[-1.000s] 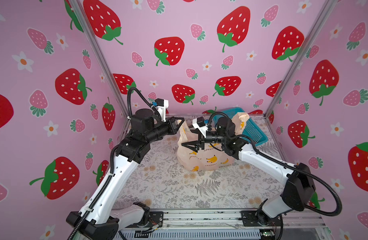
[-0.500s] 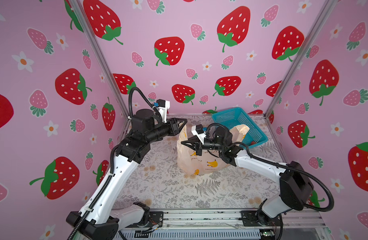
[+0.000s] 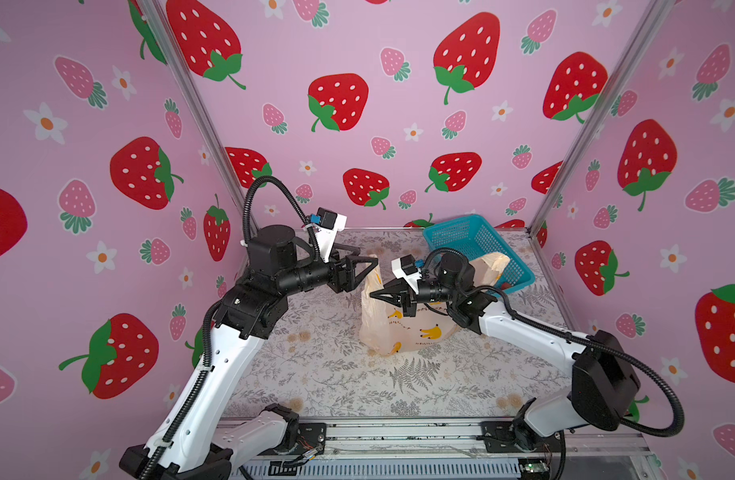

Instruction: Place the fake fruits into the plastic bag and tie a complex knot

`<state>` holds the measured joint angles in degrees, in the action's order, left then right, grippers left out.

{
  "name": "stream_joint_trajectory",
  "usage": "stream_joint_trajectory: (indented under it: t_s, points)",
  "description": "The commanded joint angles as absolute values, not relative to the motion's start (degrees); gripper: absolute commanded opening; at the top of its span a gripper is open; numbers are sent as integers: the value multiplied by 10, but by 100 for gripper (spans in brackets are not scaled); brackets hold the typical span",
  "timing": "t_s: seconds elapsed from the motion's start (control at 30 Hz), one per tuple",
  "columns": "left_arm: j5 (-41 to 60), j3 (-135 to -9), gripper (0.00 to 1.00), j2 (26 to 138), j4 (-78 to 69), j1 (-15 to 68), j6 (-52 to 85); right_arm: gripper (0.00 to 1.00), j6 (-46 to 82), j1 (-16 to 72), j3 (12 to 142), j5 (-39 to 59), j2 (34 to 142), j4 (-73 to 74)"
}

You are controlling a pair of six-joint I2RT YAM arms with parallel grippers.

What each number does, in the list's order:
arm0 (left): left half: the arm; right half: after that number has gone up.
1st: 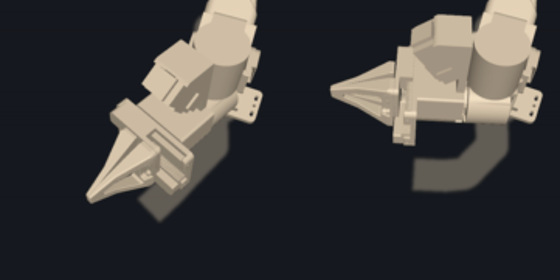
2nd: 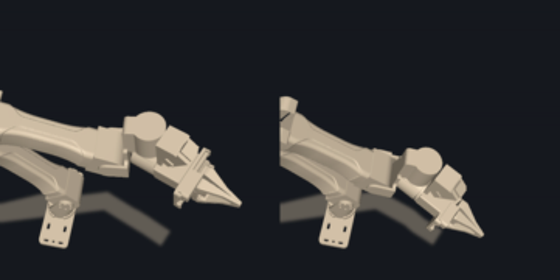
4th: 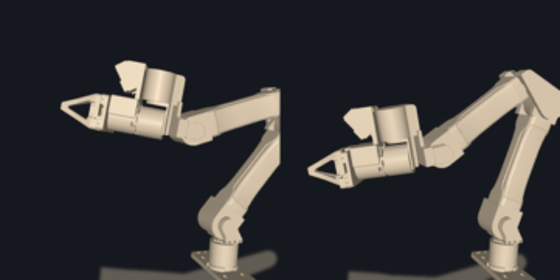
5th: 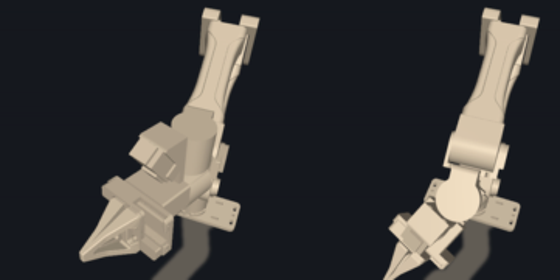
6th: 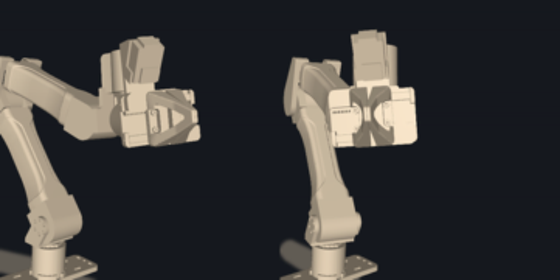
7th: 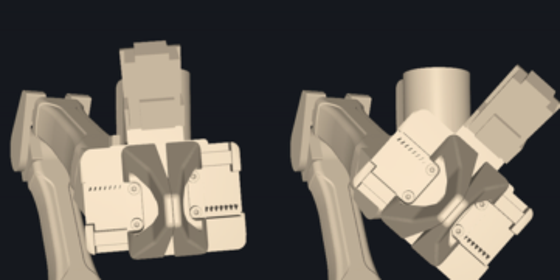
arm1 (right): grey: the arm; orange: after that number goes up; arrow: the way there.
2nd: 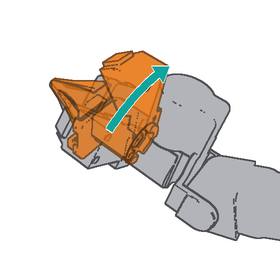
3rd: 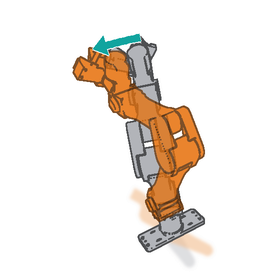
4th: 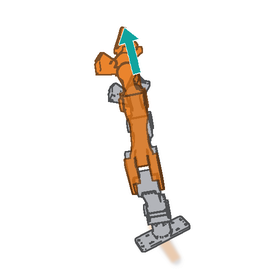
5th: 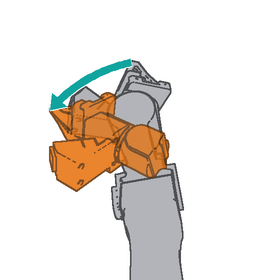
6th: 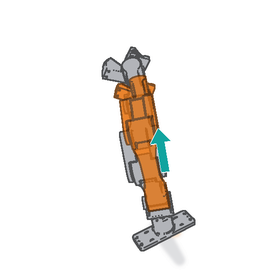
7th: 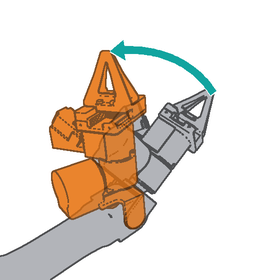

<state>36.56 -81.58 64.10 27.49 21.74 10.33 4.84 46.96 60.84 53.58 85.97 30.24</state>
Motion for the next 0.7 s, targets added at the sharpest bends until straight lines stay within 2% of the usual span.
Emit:
stream_joint_trajectory:
  t_s: [0.0,0.07,0.17,0.4,0.53,0.67]
  points:
    - [430,-834,67,667,286,218,83,0,29,465,607,576,846,292]
    - [445,-833,62,677,271,222,92,0,28,465,612,582,849,284]
    - [447,-834,48,691,251,228,104,0,26,465,615,585,851,273]
    - [433,-820,2,688,215,230,139,0,25,463,610,561,844,261]
    - [386,-796,0,666,198,233,179,9,32,464,613,516,834,245]
    - [313,-763,0,637,186,237,227,35,54,474,603,405,804,226]
